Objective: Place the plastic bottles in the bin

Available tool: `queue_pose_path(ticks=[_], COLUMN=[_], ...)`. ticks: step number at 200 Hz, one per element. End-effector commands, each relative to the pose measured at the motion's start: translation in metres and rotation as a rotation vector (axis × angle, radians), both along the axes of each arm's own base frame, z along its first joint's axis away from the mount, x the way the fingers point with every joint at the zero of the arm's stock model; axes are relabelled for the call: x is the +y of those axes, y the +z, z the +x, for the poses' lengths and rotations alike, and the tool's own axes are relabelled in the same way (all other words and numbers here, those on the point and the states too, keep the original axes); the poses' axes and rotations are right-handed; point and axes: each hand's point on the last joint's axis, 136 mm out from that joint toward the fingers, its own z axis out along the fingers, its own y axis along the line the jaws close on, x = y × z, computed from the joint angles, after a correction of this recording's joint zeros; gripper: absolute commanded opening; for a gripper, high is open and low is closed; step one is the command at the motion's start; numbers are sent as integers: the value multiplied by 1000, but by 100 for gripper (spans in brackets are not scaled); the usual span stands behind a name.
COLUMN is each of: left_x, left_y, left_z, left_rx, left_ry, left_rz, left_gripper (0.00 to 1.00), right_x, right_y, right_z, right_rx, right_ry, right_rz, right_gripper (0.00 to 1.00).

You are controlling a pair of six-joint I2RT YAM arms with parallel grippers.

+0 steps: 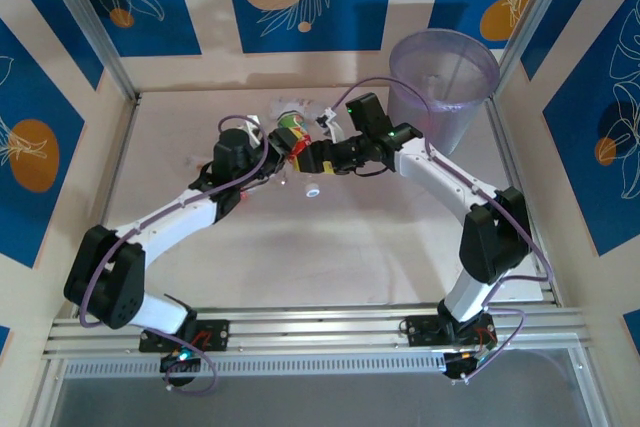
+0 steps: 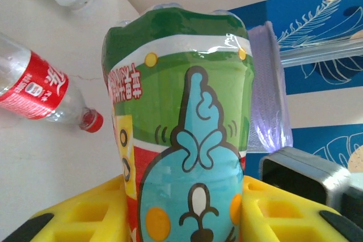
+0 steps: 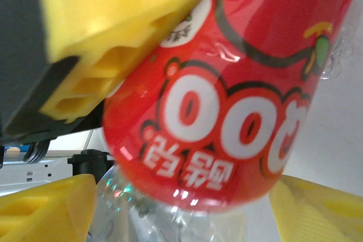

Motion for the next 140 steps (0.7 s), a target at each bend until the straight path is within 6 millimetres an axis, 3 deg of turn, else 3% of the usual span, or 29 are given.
queue_pose_path(ticks=[1,61,83,118,140], left_x=[-6,-7,-5,1,9], left_y=[13,3,-1,0,3], left_z=[5,6,6,4,1], left_rx=[-43,-31,-30,-49,-69], left_ry=[6,10,16,30,48], left_rz=[-49,-38,-26,-4,30], left_gripper=[39,52,65,100,100], right_x=[7,0,-5,-17,-31], right_y=[-5,1,6,14,16], right_z=[-7,-4,-2,5,12], right_rx=[47,55,43,23,7], right_ry=[29,13,3,-23,-60], right_rz=[31,46,48,31,-1], right_gripper=[77,60,57,55,54])
